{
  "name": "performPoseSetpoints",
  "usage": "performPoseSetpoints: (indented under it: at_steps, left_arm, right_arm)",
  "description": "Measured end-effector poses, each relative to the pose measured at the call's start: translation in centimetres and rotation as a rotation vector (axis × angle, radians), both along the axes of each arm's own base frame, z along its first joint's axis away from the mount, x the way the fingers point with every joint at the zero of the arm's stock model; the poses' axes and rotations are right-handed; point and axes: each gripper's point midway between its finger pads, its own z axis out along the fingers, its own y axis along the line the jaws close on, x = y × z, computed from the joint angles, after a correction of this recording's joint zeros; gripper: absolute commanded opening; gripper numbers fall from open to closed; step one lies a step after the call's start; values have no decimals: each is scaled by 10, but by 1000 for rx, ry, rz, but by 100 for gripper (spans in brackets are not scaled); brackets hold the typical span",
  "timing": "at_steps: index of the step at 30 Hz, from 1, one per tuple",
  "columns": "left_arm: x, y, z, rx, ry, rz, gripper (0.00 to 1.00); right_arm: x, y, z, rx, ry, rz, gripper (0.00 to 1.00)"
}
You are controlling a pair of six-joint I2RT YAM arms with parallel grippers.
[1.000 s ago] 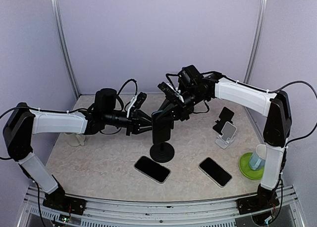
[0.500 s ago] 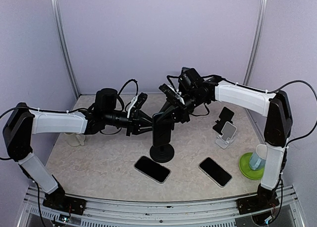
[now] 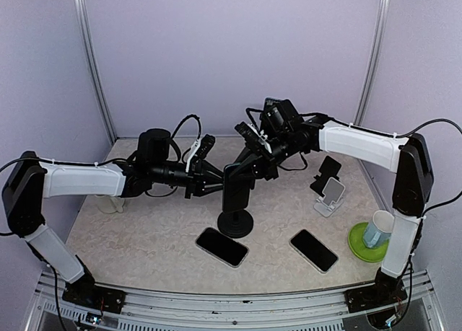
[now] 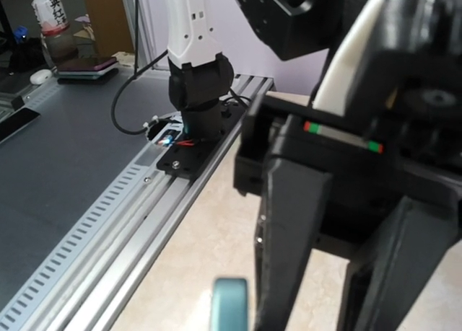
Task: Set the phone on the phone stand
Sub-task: Install the phone onto the phone stand.
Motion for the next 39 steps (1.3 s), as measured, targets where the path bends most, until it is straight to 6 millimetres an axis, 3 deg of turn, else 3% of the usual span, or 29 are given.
performPoseSetpoints:
  at_steps: [12,31,39]
  left_arm:
    - [0,11,4,-2,-7,38,12]
    - [3,12,5,-14,8,59,16]
    - [3,12,4,-14,16,61,27]
  right_arm:
    - [25,-7,-7,-68,-33,-112,0]
    - [29,-4,-4,-93,-24,-149,0]
    - [29,-3,-5,-112,-28,-159,0]
